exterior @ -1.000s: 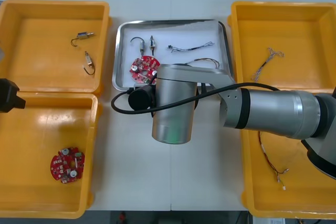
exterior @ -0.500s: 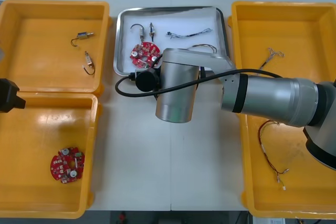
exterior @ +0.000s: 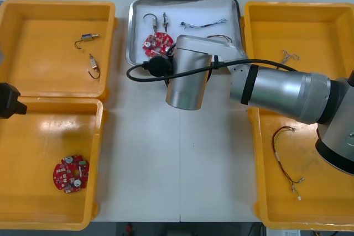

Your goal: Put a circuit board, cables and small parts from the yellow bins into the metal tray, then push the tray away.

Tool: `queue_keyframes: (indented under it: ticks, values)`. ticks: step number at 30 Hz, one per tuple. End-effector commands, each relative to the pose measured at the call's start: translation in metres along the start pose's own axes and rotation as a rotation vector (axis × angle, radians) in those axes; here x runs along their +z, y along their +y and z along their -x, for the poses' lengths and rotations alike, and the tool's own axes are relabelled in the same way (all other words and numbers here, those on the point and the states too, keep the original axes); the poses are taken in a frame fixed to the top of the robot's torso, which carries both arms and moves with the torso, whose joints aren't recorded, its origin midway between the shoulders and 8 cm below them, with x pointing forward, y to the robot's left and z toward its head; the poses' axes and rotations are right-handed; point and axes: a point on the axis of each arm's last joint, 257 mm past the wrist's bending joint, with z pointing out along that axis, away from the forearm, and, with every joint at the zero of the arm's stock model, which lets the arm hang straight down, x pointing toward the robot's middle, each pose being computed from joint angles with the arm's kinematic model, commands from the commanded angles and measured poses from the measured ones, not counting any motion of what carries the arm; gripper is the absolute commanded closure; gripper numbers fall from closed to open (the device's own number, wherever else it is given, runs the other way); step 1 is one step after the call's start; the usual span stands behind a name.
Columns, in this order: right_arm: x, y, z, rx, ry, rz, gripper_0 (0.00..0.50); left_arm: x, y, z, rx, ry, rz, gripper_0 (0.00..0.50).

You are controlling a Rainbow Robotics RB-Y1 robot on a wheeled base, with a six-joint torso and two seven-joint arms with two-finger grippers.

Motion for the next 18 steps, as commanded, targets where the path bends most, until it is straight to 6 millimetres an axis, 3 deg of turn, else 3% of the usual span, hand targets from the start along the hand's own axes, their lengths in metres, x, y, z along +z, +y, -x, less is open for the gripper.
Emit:
queue_keyframes:
  ticks: [1, 18]
  values:
    - [-0.017, -0.041, 0.029, 0.006, -0.048, -0.05, 0.5, -0.013, 0.018, 0.001, 0.051, -0.02, 0.058, 0.0]
    - [-0.02, -0.037, 0.051, -0.001, -0.117, -0.028, 0.5, -0.013, 0.018, 0.001, 0.051, -0.02, 0.058, 0.0]
